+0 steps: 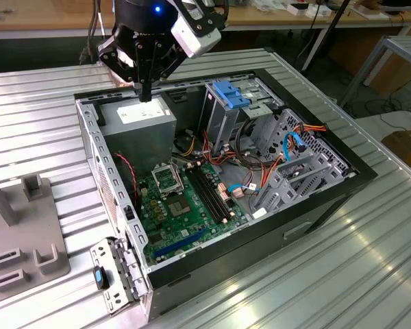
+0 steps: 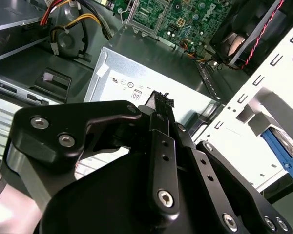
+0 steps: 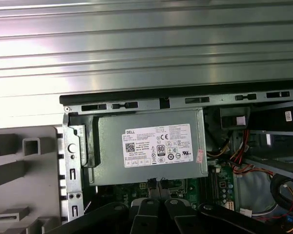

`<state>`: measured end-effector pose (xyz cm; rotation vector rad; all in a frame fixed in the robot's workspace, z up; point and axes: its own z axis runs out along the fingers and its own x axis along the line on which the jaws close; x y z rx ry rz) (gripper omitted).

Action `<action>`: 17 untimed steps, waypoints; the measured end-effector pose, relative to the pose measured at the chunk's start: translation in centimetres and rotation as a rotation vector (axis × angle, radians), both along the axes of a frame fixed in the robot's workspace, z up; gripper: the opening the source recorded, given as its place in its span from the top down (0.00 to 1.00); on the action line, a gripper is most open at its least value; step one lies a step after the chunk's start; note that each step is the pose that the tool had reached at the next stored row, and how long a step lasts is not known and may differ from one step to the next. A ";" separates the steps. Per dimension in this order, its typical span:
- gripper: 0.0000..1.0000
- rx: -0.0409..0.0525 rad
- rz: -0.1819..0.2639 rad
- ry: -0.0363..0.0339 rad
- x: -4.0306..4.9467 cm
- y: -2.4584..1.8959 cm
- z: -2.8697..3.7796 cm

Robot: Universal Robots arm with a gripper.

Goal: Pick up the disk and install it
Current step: 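Reach for the disk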

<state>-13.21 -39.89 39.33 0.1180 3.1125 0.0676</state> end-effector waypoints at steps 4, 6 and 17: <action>0.89 0.0000 0.000 0.0000 -0.51 0.00 0.00; 0.89 0.0000 0.000 0.0000 -0.75 0.00 0.00; 0.89 0.0000 0.000 0.0000 -1.39 0.00 0.00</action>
